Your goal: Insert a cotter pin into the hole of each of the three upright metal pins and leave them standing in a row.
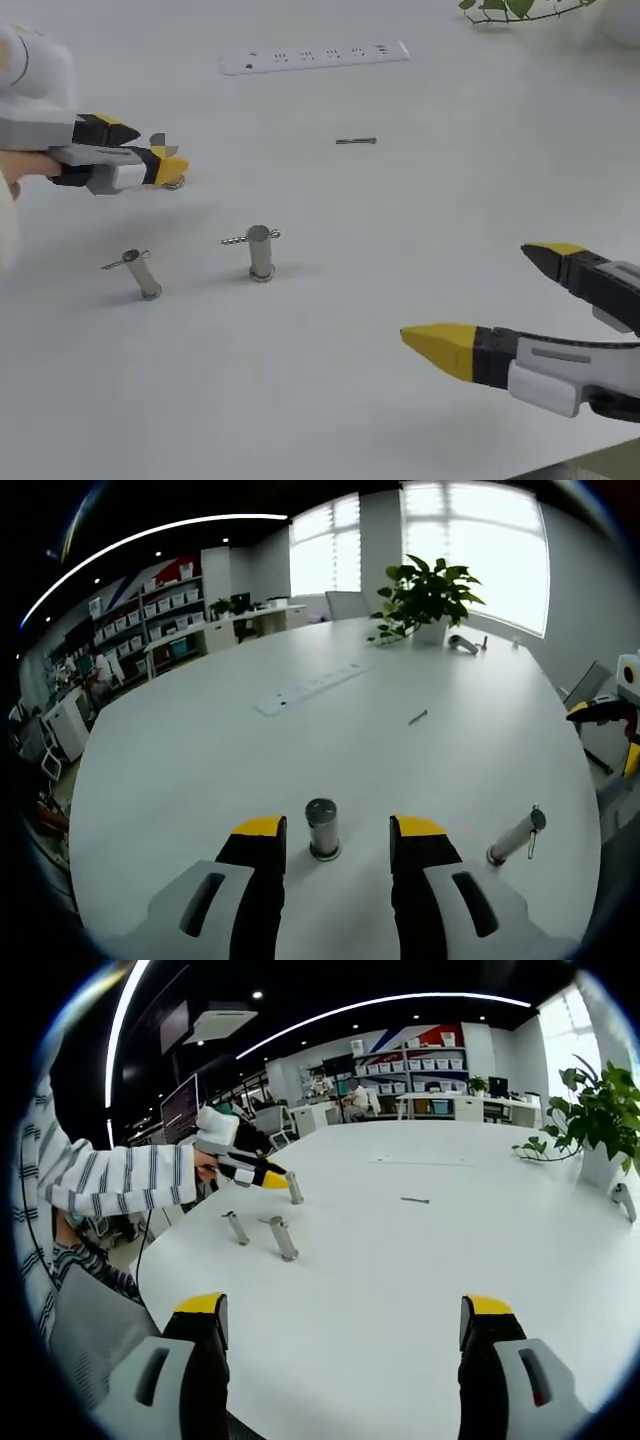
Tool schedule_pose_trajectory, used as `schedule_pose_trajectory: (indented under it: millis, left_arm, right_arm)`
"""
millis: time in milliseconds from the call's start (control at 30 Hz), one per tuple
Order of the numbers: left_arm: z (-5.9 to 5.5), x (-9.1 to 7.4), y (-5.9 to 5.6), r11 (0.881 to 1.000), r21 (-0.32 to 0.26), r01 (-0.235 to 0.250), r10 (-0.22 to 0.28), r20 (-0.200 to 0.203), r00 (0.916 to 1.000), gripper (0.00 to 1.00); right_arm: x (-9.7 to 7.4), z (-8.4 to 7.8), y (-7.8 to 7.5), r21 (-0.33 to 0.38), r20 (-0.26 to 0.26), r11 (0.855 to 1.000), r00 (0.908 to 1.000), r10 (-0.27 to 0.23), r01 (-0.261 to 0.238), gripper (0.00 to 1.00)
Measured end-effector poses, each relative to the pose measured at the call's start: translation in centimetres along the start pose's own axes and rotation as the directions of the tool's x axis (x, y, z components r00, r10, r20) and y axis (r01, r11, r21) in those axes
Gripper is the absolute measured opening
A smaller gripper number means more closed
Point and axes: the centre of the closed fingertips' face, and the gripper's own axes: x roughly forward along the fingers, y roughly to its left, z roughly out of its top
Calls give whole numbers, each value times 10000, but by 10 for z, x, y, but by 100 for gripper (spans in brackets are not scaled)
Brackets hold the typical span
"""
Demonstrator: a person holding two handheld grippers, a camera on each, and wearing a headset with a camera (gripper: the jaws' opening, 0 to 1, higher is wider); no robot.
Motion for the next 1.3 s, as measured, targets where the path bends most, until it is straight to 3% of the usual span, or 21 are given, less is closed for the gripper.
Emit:
schedule_pose_trajectory:
  millis: [333, 400, 633, 900, 1000, 1133, 1200, 1233, 1300]
  left_arm:
    - [-13, 15, 5, 10000, -61, 13, -15, -233, 9997, 30]
    - [-17, 21, 12, 10000, -72, -27, 25, -309, 9995, 27]
    - [-18, 29, 13, 9989, -455, -134, 131, -83, 9999, 14]
    - [-19, 29, 9, 9986, -529, 61, -62, -30, 10000, 10]
    - [-19, 29, 10, 9994, 342, -27, 30, -98, 9999, 10]
    - [-20, 27, 11, 9997, 227, -99, 104, -224, 9997, 9]
    - [-23, 22, 12, 9992, 159, -375, 384, -555, 9977, 9]
    - [-22, 21, 12, 9989, 253, -387, 400, -535, 9978, 9]
    - [-16, 15, 10, 9992, -87, -380, 377, -267, 9989, 9]
  right_arm:
    - [1, -5, -2, 43, -186, 10000, 9998, -71, 72, 94]
    - [1, -7, -3, 41, -238, 10000, 9997, -72, 73, 94]
    - [-1, -11, -5, -2, -288, 10000, 9996, 8, -8, 93]
    - [-3, -15, -3, -50, -340, 9999, 9994, 87, -89, 92]
    - [-3, -15, -2, -91, -355, 9999, 9993, 109, -112, 92]
    - [-2, -13, -1, -123, -304, 9998, 9995, 131, -135, 92]
    - [-2, -11, 0, -168, -282, 9997, 9995, 162, -167, 92]
    - [-1, -11, 0, -205, -277, 9996, 9995, 180, -186, 92]
    - [0, -10, 2, -225, -266, 9994, 9994, 242, -248, 92]
